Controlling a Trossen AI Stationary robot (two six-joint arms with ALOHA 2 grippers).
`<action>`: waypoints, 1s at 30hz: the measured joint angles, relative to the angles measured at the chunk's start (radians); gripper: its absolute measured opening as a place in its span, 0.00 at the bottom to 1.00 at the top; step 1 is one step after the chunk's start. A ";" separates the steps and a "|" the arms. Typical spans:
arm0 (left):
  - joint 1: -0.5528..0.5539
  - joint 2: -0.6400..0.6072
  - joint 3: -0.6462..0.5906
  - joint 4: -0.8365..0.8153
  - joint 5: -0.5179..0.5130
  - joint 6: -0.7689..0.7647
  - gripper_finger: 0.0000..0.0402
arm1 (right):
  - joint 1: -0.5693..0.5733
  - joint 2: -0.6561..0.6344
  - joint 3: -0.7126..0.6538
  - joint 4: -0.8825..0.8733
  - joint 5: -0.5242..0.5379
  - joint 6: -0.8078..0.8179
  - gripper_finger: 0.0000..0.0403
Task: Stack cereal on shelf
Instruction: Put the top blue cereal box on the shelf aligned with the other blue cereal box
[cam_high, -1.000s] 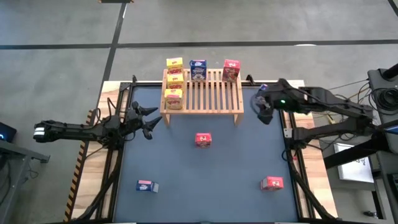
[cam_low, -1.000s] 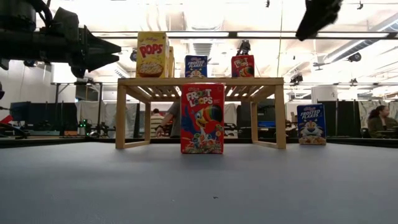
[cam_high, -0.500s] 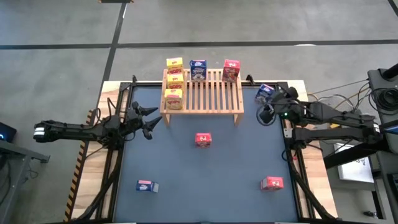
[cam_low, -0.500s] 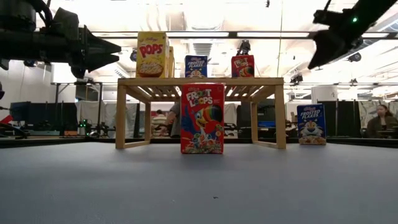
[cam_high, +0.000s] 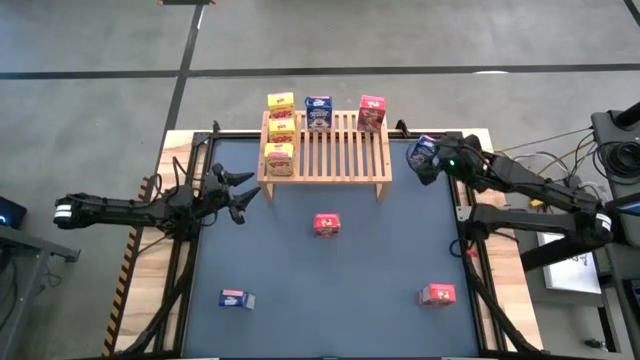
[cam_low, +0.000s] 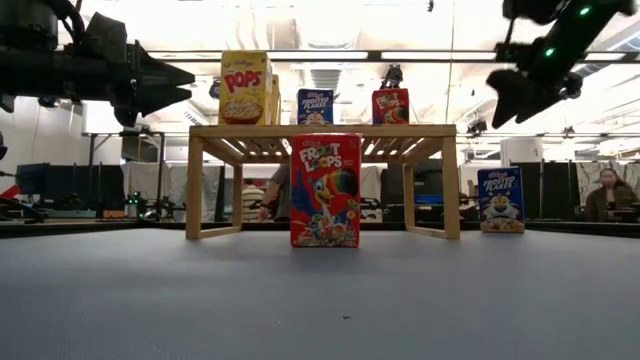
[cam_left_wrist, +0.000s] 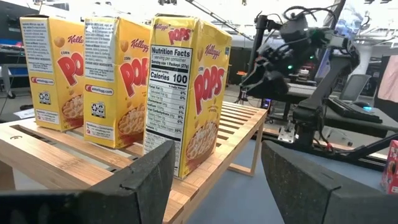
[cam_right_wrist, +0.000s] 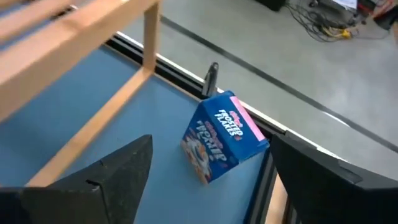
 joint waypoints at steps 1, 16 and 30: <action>0.000 0.000 0.000 0.000 0.000 0.000 0.56 | -0.026 0.018 0.000 0.018 -0.015 -0.021 0.80; 0.000 0.000 0.000 0.000 0.000 0.000 0.56 | -0.354 0.408 0.208 0.018 -0.236 -0.322 0.83; 0.000 0.013 0.000 -0.010 0.065 -0.034 0.56 | -0.457 0.613 0.372 -0.176 -0.348 -0.477 0.81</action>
